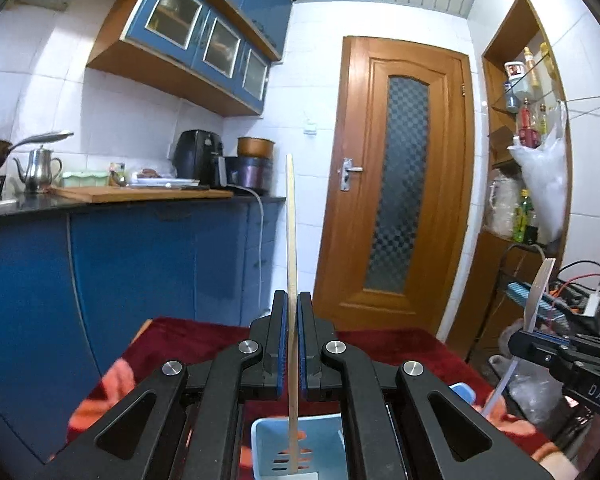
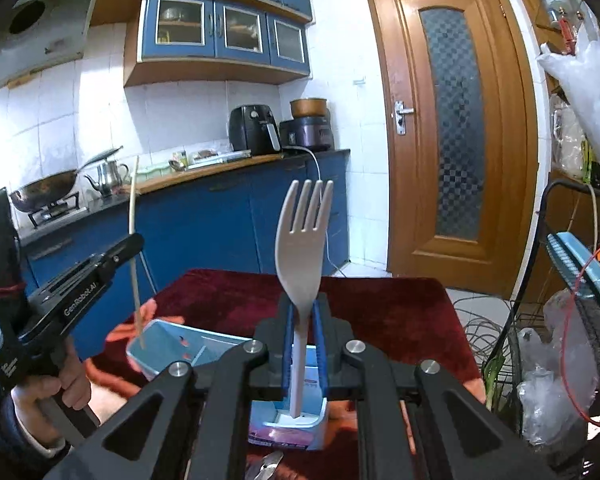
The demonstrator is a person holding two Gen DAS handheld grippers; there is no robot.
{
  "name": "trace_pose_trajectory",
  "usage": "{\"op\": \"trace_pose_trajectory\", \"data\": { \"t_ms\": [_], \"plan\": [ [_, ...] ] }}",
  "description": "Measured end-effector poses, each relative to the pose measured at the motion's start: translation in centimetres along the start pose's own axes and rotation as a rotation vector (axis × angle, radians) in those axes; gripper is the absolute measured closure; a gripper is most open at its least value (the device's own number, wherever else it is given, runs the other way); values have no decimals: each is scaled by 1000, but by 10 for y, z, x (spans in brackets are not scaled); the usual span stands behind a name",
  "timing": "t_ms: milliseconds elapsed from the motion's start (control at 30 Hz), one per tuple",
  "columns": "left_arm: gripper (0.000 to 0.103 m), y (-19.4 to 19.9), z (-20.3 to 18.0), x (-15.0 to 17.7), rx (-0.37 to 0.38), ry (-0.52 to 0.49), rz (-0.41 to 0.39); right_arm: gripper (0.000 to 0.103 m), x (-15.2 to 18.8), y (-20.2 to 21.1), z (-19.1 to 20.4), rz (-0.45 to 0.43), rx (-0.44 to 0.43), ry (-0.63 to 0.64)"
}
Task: Organize utensils
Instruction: 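Lift the chopstick with the left tool while the right tool carries the fork over the blue caddy, then open the left tool dropping the chopstick into the caddy while the right tool releases the fork, then move both open tools back down toward the remaining utensils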
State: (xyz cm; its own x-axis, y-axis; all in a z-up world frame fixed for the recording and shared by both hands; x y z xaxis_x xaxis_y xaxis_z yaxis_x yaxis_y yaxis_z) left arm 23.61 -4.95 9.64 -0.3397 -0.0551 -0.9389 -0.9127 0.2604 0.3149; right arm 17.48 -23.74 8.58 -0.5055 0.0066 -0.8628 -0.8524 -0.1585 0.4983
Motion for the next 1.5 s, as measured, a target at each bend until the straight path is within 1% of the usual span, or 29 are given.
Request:
{"op": "trace_pose_trajectory", "data": {
  "t_ms": [200,533,567,600,633,667,700,733,767,933,1167,1267,1500],
  "plan": [
    [99,-15,10,21,4,6,58,91,14,-25,5,51,13,37],
    [99,-9,5,40,28,-22,127,90,27,-37,11,101,0,53],
    [98,-8,6,41,29,-20,130,89,27,-37,12,103,-4,53],
    [97,-7,6,42,29,-18,135,86,27,-37,13,104,-5,52],
    [91,-6,6,42,30,-18,139,83,27,-36,14,100,-7,49],
    [83,-5,7,43,29,-18,144,76,27,-34,14,92,-10,47],
    [79,-4,7,44,27,-18,147,73,26,-31,15,82,-14,47],
    [70,-2,8,46,25,-16,150,73,26,-29,16,74,-13,50],
    [67,-1,8,46,25,-15,149,72,26,-27,17,68,-10,53],
    [67,9,9,48,30,-19,150,69,25,-13,20,32,-2,63],
    [67,29,10,47,41,-15,165,69,22,6,20,-1,1,54],
    [67,41,9,47,38,-26,182,69,25,15,20,9,-1,41],
    [67,63,14,54,21,-25,269,68,38,33,24,49,-5,38]
  ]
}}
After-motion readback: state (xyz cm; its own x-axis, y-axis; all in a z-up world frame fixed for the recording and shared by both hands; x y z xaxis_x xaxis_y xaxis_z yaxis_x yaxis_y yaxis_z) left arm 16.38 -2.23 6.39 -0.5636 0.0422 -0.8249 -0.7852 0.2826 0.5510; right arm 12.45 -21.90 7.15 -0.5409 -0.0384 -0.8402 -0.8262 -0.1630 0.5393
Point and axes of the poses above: each gripper's, at about its wrist camera, not at the fingertips, and y roughly against the way its jaws point, z to its left, x to its underside, the point moved 5 cm from there along -y, roughly the way its jaws point, and after that the axes turned 8 degrees about z, right-handed, at the moved point
